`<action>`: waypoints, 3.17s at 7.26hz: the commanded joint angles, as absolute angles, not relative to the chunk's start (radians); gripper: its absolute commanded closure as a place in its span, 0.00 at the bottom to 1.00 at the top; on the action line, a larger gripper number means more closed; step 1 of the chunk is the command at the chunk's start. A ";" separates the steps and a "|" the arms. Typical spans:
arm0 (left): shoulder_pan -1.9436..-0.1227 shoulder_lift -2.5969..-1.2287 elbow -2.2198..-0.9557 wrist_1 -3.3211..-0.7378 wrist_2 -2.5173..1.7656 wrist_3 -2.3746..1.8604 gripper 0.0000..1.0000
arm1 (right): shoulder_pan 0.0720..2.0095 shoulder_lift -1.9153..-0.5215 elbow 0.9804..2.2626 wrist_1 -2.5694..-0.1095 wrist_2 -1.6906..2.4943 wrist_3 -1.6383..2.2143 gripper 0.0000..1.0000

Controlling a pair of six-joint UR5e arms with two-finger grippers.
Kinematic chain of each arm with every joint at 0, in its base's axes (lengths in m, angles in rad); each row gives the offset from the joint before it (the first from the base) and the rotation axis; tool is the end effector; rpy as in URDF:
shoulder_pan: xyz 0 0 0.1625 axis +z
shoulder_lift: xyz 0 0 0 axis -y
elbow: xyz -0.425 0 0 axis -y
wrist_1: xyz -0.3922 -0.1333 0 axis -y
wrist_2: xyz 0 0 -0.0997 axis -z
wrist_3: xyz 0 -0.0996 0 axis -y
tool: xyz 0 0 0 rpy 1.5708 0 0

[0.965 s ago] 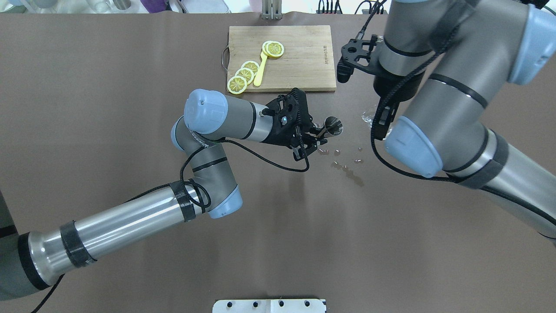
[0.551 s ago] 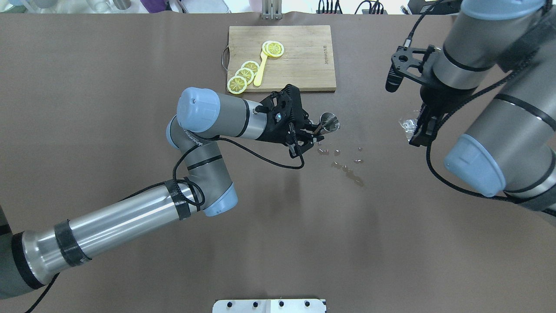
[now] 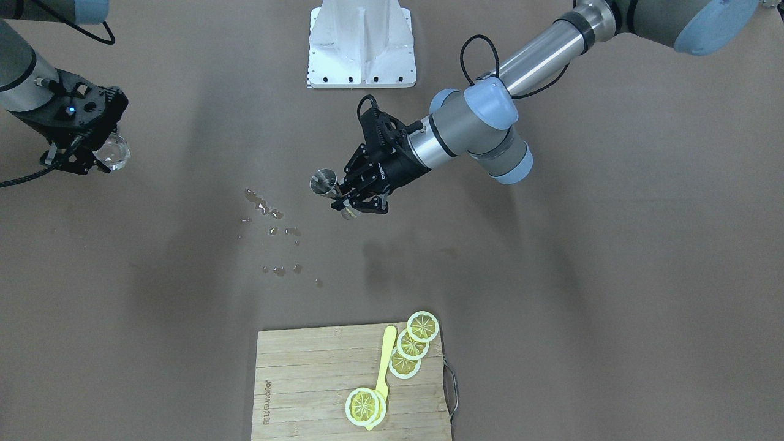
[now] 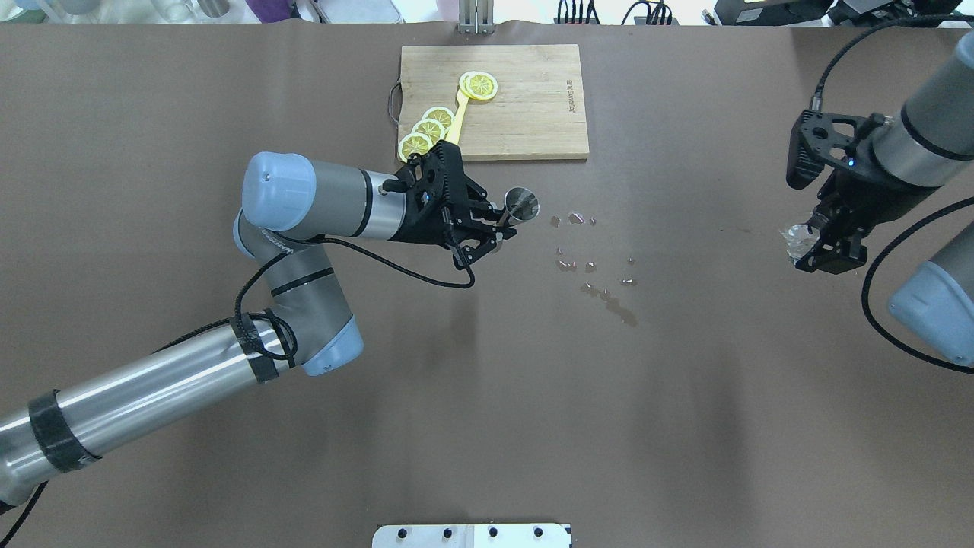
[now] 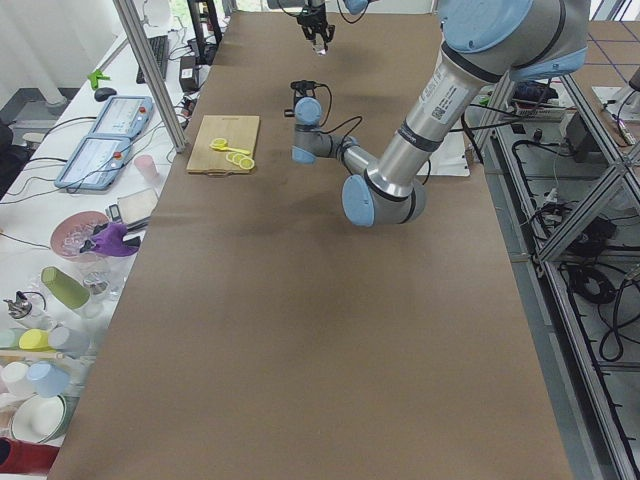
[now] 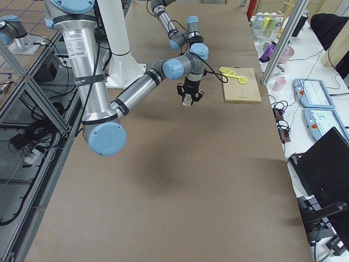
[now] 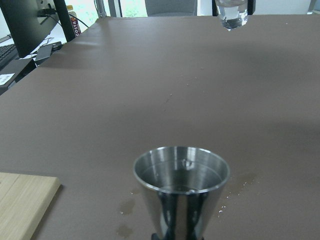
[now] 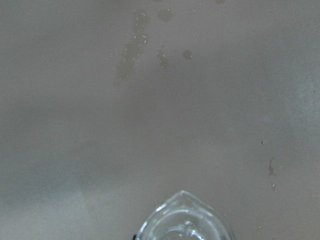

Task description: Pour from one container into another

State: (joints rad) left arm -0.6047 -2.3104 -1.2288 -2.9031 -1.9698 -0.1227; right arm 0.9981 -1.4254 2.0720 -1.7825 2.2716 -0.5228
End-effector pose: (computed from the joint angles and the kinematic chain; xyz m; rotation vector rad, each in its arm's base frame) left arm 0.5409 -0.4888 0.2116 1.3713 1.1908 0.9545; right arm -0.2113 -0.4552 0.3738 0.4253 -0.7449 -1.1844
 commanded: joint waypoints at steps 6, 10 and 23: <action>-0.643 -1.935 -1.509 -3.091 -1.699 -0.276 1.00 | 1.135 -1.746 1.782 -1.009 2.373 -0.488 1.00; -0.471 -1.619 -1.735 -3.119 -1.303 -0.383 1.00 | 1.141 -1.727 1.536 -0.555 2.359 -0.310 1.00; -0.426 -1.614 -1.690 -2.473 -0.552 -1.170 1.00 | 1.108 -1.638 1.212 -0.129 2.327 -0.170 1.00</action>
